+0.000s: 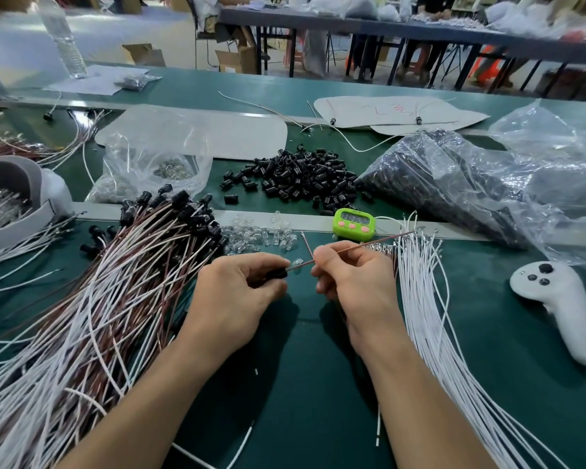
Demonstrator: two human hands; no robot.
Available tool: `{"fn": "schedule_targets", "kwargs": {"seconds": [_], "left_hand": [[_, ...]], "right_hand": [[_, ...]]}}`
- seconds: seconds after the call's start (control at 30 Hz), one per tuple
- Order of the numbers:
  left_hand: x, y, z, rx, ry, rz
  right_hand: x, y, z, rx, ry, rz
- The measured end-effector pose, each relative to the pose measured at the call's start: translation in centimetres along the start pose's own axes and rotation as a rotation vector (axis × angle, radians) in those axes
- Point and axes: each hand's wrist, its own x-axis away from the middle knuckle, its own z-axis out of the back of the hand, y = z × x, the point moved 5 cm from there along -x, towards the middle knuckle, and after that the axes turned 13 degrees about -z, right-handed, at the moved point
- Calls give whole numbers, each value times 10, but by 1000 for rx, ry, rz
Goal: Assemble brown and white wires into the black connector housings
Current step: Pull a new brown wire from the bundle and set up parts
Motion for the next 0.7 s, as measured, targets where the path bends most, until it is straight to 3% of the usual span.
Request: {"fn": "schedule_targets", "kwargs": {"seconds": [0.23,0.47,0.7], "left_hand": [[1,4,-5,69,-77,-50],[0,-7,-8,79,-92,20],[0,-8,-7,-69,-86,7]], "right_hand": [[4,5,-15,137,-111,18],[5,7,-17,301,-84,33],[0,6,-5,120,40,5]]}}
